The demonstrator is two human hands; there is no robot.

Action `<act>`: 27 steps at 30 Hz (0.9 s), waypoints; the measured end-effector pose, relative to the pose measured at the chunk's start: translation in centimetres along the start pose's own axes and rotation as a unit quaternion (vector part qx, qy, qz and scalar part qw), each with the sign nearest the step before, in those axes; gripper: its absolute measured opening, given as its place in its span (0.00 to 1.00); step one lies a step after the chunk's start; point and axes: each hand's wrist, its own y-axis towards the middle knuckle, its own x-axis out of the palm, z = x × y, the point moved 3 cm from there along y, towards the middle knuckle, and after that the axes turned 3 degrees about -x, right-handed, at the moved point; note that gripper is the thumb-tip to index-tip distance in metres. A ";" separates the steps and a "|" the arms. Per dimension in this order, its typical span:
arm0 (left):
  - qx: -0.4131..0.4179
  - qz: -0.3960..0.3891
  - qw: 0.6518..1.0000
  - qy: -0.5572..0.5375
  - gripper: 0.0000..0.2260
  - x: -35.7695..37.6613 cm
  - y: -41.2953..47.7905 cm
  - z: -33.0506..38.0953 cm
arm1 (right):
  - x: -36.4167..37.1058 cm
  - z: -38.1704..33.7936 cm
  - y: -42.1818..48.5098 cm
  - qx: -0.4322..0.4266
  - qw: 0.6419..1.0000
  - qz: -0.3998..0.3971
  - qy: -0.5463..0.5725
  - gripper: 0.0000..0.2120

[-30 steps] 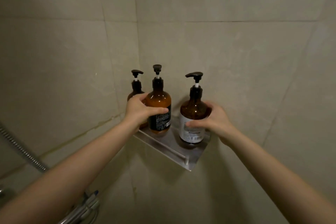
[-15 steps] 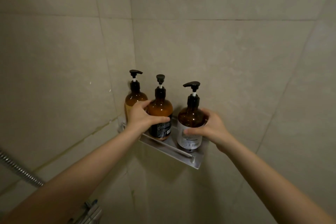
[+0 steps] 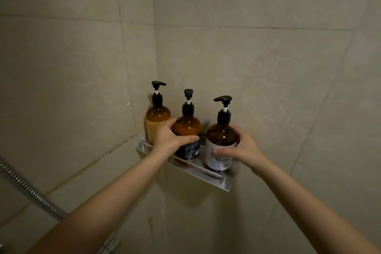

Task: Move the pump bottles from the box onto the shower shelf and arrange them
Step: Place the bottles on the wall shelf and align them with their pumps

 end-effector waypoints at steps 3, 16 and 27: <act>0.003 0.000 1.000 0.005 0.29 0.1 0.0 0.0 | 0.0 0.0 0.0 0.013 1.000 -0.010 -0.008 0.31; 0.009 -0.070 0.997 -0.042 0.31 -2.3 0.0 1.9 | -0.7 -3.4 -1.9 0.034 0.972 0.198 -0.126 0.39; 0.013 -0.067 0.998 -0.014 0.28 -1.8 1.0 2.9 | 0.4 -4.5 -1.4 0.087 0.958 0.182 -0.206 0.30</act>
